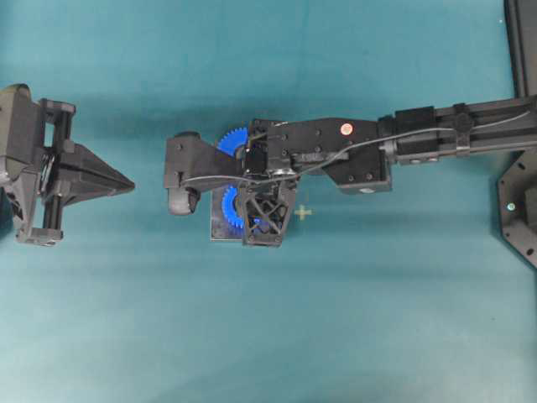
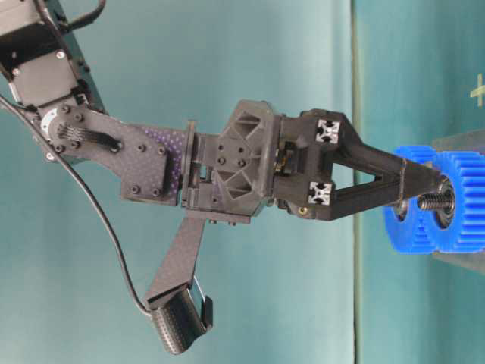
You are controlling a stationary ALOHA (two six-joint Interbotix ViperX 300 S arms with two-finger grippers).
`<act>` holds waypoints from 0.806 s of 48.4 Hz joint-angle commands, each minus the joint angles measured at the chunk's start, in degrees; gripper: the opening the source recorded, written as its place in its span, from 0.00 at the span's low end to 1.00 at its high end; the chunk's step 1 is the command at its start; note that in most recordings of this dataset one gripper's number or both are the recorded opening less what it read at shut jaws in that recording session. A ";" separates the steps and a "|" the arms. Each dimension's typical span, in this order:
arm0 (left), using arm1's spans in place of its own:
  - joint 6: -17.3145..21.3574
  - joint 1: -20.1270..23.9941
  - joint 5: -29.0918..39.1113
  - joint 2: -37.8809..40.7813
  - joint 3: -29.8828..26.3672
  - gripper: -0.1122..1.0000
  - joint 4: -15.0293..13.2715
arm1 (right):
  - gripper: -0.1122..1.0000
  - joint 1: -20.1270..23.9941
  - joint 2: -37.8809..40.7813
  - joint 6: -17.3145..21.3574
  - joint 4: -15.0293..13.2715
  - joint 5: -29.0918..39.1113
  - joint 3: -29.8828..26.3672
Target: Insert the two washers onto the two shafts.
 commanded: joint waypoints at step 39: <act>-0.18 -0.09 -0.53 -0.09 -0.62 0.10 0.18 | 0.41 0.35 -0.09 -0.53 0.09 -2.29 -3.16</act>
